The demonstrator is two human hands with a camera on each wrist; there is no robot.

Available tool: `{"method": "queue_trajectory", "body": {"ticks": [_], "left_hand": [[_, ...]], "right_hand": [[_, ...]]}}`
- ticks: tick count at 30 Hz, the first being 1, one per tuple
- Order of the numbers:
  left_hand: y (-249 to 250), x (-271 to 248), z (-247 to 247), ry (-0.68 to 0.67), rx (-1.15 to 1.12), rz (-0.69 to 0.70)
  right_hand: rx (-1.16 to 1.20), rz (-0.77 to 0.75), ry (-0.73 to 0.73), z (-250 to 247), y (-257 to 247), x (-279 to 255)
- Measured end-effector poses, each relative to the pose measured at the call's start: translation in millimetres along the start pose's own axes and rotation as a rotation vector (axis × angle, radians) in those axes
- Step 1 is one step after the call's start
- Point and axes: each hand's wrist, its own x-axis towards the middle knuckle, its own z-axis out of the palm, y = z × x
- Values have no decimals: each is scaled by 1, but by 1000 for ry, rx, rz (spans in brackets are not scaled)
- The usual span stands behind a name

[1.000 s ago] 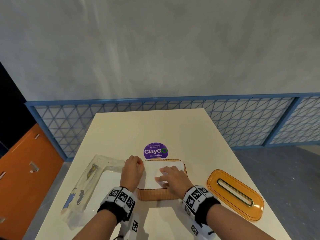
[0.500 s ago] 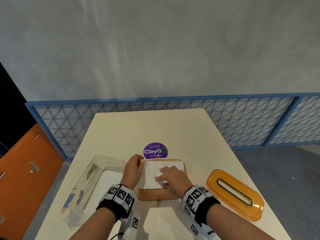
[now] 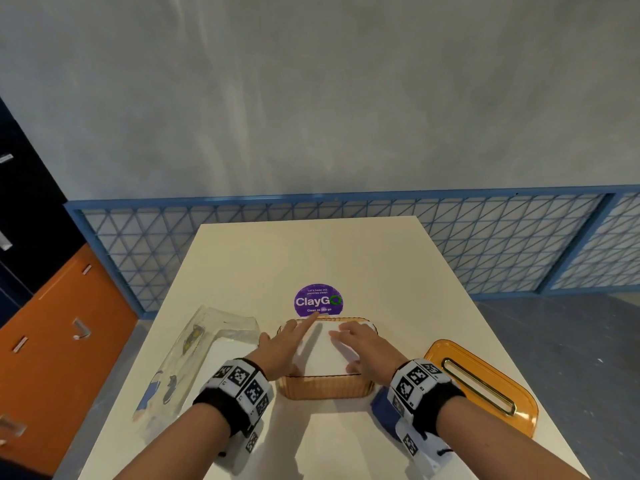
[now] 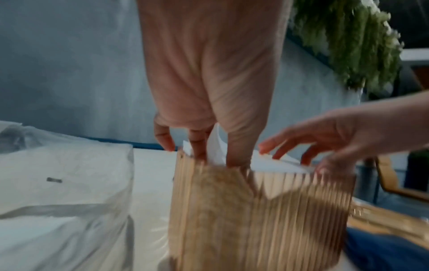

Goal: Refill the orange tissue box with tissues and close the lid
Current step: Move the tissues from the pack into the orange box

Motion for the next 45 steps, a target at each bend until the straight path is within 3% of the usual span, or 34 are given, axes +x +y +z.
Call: {"method": "queue_trajectory", "body": {"ticks": [5, 8, 11, 14, 17, 22, 25, 28, 34, 40, 45], "left_hand": [[0, 6, 1, 58, 206, 47], [5, 9, -10, 48, -52, 14], [6, 20, -16, 127, -317, -78], [8, 27, -14, 260, -333, -96], [13, 22, -13, 346, -321, -22], [12, 2, -12, 398, -274, 86], [7, -7, -6, 399, -236, 116], [2, -13, 2, 421, -253, 129], [-4, -19, 21, 417, -305, 133], [-4, -21, 27, 432, -418, 116], [-3, -18, 20, 446, -534, -45]], "right_hand": [[-79, 0, 5, 1, -1, -1], [-82, 2, -9, -2, -2, -2], [-21, 33, -34, -8, -3, 1], [-61, 64, 18, -15, -7, 6], [-118, 103, 100, -21, -10, 9], [-87, 115, 187, -22, -12, 10], [-187, 103, 208, -22, -11, 6], [-266, 61, 208, -19, -6, -2], [-189, -17, 243, -7, 3, -20], [-8, 138, 196, -7, 2, -22], [150, 313, 234, -5, 2, -20]]}}
